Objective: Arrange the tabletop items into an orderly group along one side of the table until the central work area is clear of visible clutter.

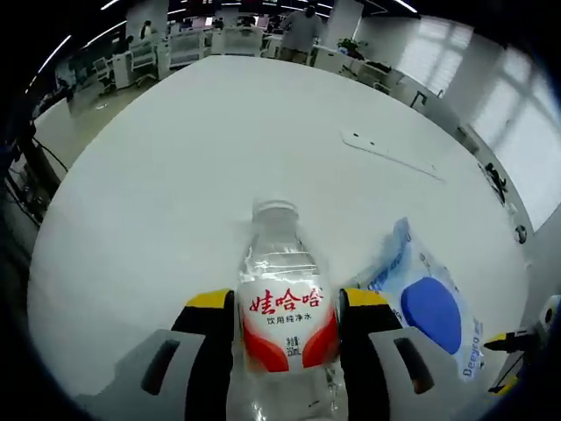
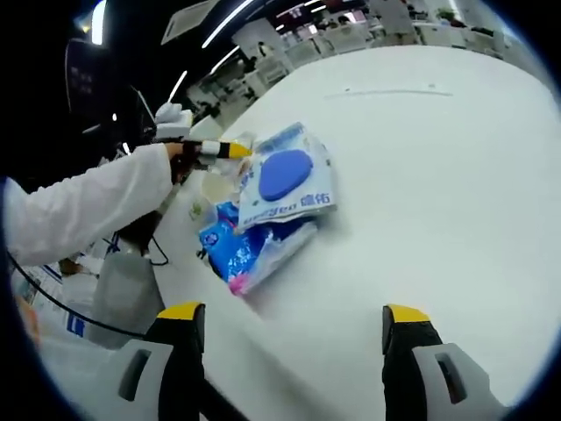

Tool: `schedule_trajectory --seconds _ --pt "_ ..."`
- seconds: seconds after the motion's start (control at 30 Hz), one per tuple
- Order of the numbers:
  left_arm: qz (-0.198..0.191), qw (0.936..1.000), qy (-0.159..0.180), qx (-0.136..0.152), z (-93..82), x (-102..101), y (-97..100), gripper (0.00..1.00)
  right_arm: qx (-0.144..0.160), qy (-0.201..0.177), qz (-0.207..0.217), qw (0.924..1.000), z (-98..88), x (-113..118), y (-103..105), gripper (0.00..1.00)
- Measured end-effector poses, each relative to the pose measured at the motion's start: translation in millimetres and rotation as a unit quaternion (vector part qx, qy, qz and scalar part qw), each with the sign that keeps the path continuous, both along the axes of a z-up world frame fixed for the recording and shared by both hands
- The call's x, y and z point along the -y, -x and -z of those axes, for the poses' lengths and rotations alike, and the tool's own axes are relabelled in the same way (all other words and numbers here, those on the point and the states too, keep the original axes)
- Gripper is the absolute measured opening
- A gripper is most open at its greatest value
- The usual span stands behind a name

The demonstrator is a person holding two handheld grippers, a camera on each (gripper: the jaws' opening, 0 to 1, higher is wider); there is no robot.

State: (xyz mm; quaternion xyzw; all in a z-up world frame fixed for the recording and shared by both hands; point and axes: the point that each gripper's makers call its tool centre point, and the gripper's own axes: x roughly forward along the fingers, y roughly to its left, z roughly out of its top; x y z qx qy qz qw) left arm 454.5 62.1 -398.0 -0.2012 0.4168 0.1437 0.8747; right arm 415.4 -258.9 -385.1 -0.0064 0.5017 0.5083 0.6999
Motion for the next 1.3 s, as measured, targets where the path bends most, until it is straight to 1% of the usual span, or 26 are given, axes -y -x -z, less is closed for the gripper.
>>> schedule_trajectory --seconds 0.07,0.17,0.23,0.3,0.37,0.43,0.5,0.57,0.67,0.8,0.9,0.97,1.03,1.1,1.13,1.17,1.27,1.3 --pt "-0.006 1.0 -0.006 0.0 2.3 -3.7 -1.8 0.44 0.0 -0.001 -0.002 1.0 -0.7 -0.8 0.5 0.84" --pt "-0.008 1.0 0.0 -0.001 5.9 -10.2 -4.4 0.43 0.001 -0.002 -0.005 1.0 -2.1 -1.5 1.6 0.84" --pt "-0.015 0.9999 0.005 0.005 6.5 -12.5 -4.7 0.42 0.001 -0.005 -0.003 1.0 -3.4 -1.5 1.2 0.84" --pt "-0.02 0.9997 0.009 0.009 4.5 -9.6 -2.2 0.41 0.002 -0.007 0.0 1.0 -4.2 -1.0 0.5 0.84" --pt "-0.029 0.9994 0.009 0.019 0.3 -9.6 0.8 0.41 0.005 -0.007 0.004 1.0 -4.6 0.5 -2.0 0.84" --pt "-0.038 0.9987 0.009 0.032 -7.2 -9.4 3.7 0.41 0.004 -0.008 0.01 0.9999 -5.1 3.3 -5.4 0.83" --pt "-0.039 0.9982 0.006 0.044 -15.2 -9.0 4.1 0.4 0.003 -0.008 0.016 0.9998 -5.1 4.5 -6.9 0.83" --pt "-0.033 0.998 -0.008 0.053 -24.7 -14.2 2.8 0.4 0.004 -0.01 0.018 0.9998 -6.0 4.3 -6.9 0.83" --pt "-0.021 0.9964 -0.03 0.077 -42.2 -21.0 -2.5 0.4 0.005 -0.011 0.017 0.9998 -6.5 2.8 -6.3 0.82" --pt "-0.018 0.9922 -0.047 0.114 -65.5 -31.1 -11.0 0.4 0.008 -0.016 0.013 0.9998 -8.8 0.0 -4.6 0.82" --pt "-0.015 0.9898 -0.055 0.13 -73.6 -39.6 -17.3 0.4 0.011 -0.016 0.009 0.9998 -10.2 -0.4 -3.7 0.82" --pt "-0.008 0.9868 -0.072 0.145 -78.9 -46.2 -23.3 0.4 0.012 -0.015 0.008 0.9998 -10.5 -0.6 -2.2 0.82" --pt "-0.007 0.9852 -0.083 0.15 -80.5 -51.7 -26.8 0.4 0.013 -0.014 0.011 0.9998 -11.2 1.3 -3.8 0.82" --pt "0.004 0.9827 -0.093 0.16 -80.9 -56.4 -32.4 0.4 0.014 -0.014 0.015 0.9997 -12.6 4.1 -5.0 0.82" --pt "0.005 0.9826 -0.093 0.16 -80.0 -58.2 -34.0 0.4 0.015 -0.013 0.019 0.9996 -12.6 5.9 -6.9 0.82" --pt "0.003 0.9828 -0.093 0.159 -80.0 -55.1 -32.4 0.4 0.015 -0.013 0.02 0.9996 -12.6 6.5 -7.4 0.82" --pt "0.006 0.9836 -0.093 0.155 -74.6 -55.0 -33.3 0.39 0.015 -0.011 0.03 0.9994 -12.0 11.3 -11.4 0.82" --pt "0.007 0.9836 -0.093 0.154 -75.8 -53.5 -32.8 0.39 0.015 -0.011 0.031 0.9993 -11.9 11.7 -11.8 0.82"
